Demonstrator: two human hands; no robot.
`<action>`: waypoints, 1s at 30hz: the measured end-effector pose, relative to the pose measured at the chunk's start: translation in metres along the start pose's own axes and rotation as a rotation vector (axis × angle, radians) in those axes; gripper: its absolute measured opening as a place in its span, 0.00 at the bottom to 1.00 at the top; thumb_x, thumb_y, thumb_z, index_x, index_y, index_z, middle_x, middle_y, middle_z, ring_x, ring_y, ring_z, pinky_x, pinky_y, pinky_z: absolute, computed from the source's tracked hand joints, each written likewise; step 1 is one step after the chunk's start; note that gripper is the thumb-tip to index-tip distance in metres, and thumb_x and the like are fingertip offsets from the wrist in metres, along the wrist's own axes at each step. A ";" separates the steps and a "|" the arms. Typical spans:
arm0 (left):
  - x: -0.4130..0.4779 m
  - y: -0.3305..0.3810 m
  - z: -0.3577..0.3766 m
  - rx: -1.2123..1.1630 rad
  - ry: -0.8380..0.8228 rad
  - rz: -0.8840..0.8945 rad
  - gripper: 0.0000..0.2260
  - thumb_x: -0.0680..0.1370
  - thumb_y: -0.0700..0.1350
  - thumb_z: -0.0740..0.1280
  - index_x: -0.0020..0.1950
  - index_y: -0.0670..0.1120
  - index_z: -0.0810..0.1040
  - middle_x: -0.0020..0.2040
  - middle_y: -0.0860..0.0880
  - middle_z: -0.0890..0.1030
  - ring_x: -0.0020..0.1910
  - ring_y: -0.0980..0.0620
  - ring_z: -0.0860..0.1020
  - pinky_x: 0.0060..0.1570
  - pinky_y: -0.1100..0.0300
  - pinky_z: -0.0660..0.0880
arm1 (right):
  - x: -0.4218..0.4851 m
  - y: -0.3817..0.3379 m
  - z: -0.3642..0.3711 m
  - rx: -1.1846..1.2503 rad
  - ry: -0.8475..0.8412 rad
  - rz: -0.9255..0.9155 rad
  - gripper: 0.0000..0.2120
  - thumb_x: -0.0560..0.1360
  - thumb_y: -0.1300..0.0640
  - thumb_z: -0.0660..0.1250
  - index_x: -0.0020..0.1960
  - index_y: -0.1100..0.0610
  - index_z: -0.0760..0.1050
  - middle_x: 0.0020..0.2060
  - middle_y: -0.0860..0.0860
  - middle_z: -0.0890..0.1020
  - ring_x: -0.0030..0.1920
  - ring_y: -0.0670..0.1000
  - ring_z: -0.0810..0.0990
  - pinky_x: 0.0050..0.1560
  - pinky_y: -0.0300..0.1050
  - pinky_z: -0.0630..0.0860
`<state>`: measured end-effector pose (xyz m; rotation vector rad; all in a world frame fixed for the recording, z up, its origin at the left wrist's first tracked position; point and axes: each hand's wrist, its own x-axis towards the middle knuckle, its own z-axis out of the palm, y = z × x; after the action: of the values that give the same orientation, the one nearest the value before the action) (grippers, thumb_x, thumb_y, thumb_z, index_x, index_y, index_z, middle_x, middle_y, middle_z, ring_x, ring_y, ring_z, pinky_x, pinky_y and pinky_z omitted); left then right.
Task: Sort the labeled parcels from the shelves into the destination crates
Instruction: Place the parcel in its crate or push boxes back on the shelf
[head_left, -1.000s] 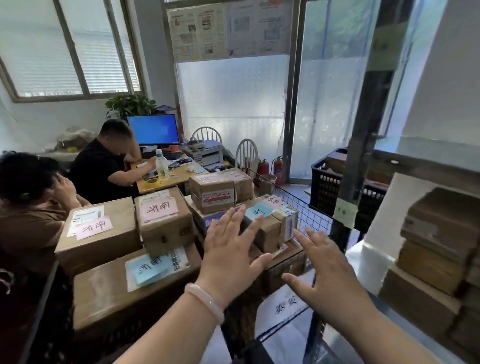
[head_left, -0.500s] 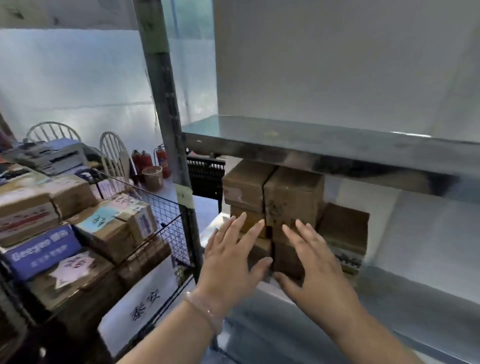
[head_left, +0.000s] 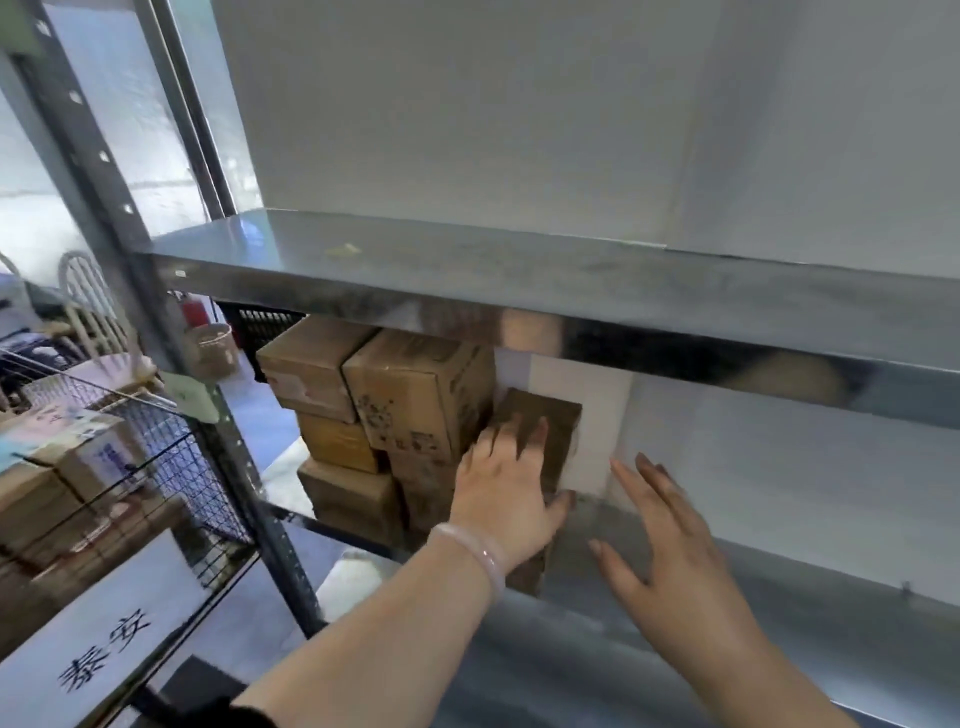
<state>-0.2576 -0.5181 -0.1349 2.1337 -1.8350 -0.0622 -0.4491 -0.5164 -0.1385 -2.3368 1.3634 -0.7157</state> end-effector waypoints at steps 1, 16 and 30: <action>0.009 0.004 0.004 0.040 -0.037 -0.038 0.37 0.78 0.66 0.59 0.81 0.54 0.49 0.80 0.45 0.52 0.79 0.41 0.50 0.76 0.44 0.50 | 0.000 0.008 -0.003 0.008 -0.006 0.015 0.35 0.75 0.40 0.64 0.76 0.35 0.48 0.77 0.38 0.49 0.76 0.41 0.46 0.76 0.43 0.51; 0.030 0.025 0.035 0.130 -0.058 -0.221 0.34 0.69 0.69 0.64 0.74 0.67 0.58 0.72 0.48 0.59 0.68 0.37 0.60 0.66 0.39 0.62 | -0.004 0.063 -0.019 0.099 -0.110 -0.010 0.31 0.76 0.39 0.61 0.73 0.29 0.47 0.77 0.38 0.49 0.76 0.40 0.46 0.74 0.41 0.51; -0.091 0.001 0.002 -1.653 0.243 -0.556 0.33 0.66 0.63 0.75 0.69 0.56 0.74 0.61 0.50 0.83 0.62 0.47 0.79 0.67 0.40 0.72 | 0.006 0.006 -0.015 0.425 -0.102 -0.152 0.31 0.70 0.33 0.55 0.71 0.32 0.54 0.71 0.34 0.60 0.70 0.33 0.56 0.70 0.37 0.55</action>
<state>-0.2745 -0.4301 -0.1529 1.1491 -0.4313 -0.9758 -0.4594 -0.5246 -0.1281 -2.1132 0.8929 -0.8253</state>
